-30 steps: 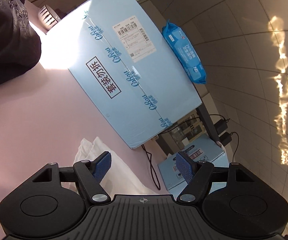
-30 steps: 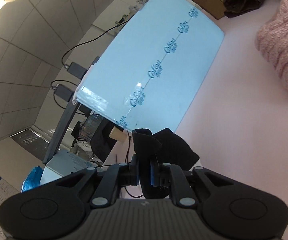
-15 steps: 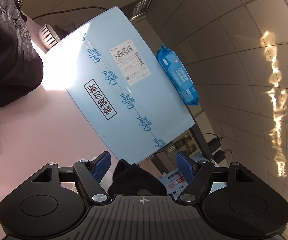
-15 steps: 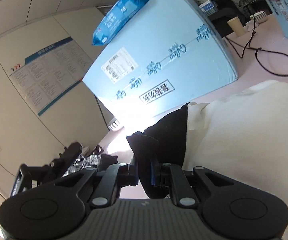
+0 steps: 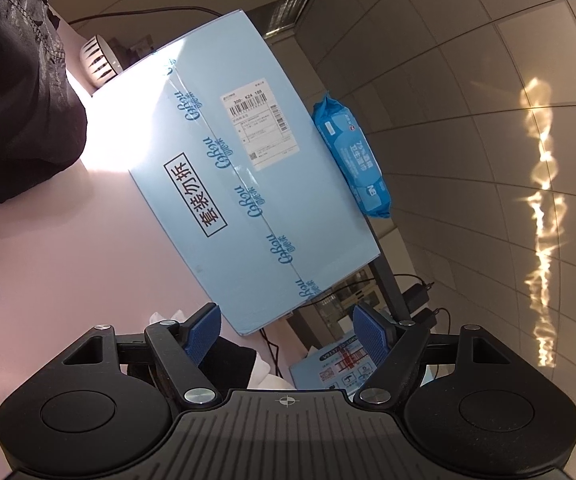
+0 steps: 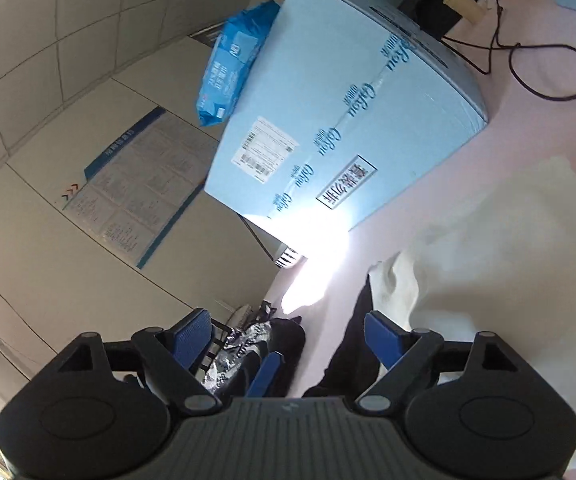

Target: Fold clothes

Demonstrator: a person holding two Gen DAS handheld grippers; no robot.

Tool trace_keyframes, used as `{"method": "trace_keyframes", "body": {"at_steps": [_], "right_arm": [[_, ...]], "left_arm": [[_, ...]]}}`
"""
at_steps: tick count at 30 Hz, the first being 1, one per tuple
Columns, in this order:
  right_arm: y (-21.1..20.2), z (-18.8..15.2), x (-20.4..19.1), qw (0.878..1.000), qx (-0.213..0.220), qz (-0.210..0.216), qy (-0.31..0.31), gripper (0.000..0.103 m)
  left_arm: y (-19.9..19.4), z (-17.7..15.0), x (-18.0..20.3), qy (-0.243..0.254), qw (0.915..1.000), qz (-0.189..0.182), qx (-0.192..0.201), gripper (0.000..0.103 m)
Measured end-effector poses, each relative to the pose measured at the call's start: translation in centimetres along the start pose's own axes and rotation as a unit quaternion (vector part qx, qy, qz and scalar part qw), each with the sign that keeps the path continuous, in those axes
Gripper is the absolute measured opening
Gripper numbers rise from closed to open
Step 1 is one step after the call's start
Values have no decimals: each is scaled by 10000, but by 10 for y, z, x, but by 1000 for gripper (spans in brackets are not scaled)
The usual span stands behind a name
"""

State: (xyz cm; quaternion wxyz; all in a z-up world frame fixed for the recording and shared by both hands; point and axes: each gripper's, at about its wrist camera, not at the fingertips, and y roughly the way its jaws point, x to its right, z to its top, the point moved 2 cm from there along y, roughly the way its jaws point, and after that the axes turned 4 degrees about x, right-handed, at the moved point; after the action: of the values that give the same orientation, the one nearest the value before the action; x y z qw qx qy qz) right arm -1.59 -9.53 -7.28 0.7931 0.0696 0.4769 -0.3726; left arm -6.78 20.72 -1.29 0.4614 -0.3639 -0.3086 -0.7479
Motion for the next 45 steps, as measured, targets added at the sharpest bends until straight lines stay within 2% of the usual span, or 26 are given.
{"method": "trace_keyframes", "body": {"at_steps": [1,2,3,4,5,7,8,10,11,13,15,18,21,23,24,26,29,32,34,37,41,45], "right_arm": [[6,0,7,9998,-97,-180,35,66],[10,0,11,9995,-102,-298,49,67],[7,5,13,9995,-57,-234,217,76],[-2,12,13,9989,61,16,470,87],[-12,19,13,9967,204,311,717,89],[-33,36,6,9940,626,633,639,93],[-40,41,3,9936,810,606,504,94],[-45,48,5,9942,1054,2,210,95],[-38,51,9,9947,990,-259,139,95],[-14,57,25,9967,538,-609,45,92],[-14,61,30,9970,518,-551,157,92],[-29,66,23,9966,773,-196,205,93],[-43,63,14,9960,891,-72,-68,96],[-34,59,24,9972,606,-423,-75,96],[-25,57,33,9972,437,-602,-10,93],[-24,57,43,9975,453,-535,130,91],[-44,57,38,9972,587,-77,449,95],[-68,48,33,9978,548,107,366,95],[-77,38,34,9994,260,24,245,95],[-80,23,46,9987,66,-499,-87,94],[-74,11,47,9962,146,-507,-700,96],[-71,8,44,9942,147,-466,-955,98]], "left_arm": [[1,-1,0,11,10000,-3,-23,75],[1,-1,1,26,10000,-7,-44,75],[2,-2,1,49,10000,-7,-70,75],[2,-3,1,71,9999,-7,-95,75],[3,-4,2,92,9999,-10,-134,75],[6,-6,3,119,9996,-33,-268,76],[9,-8,4,137,9992,-37,-369,76],[17,-12,6,210,9971,19,-726,77],[22,-14,7,234,9954,42,-927,78],[27,-18,9,323,9927,102,-1154,78],[28,-19,8,373,9923,228,-1163,78],[30,-16,-2,30,9921,293,-1223,78],[31,-13,-12,-344,9913,313,-1231,78],[31,-13,-14,-396,9913,331,-1214,78],[30,-13,-14,-370,9914,339,-1205,78],[30,-15,-11,-217,9921,365,-1182,78],[33,-21,-1,299,9919,507,-1123,78],[35,-27,11,799,9896,475,-1100,78],[35,-30,16,974,9886,346,-1097,78],[36,-31,17,977,9883,228,-1152,79],[38,-34,16,1115,9854,401,-1219,79],[39,-38,19,1321,9812,457,-1330,81]]}}
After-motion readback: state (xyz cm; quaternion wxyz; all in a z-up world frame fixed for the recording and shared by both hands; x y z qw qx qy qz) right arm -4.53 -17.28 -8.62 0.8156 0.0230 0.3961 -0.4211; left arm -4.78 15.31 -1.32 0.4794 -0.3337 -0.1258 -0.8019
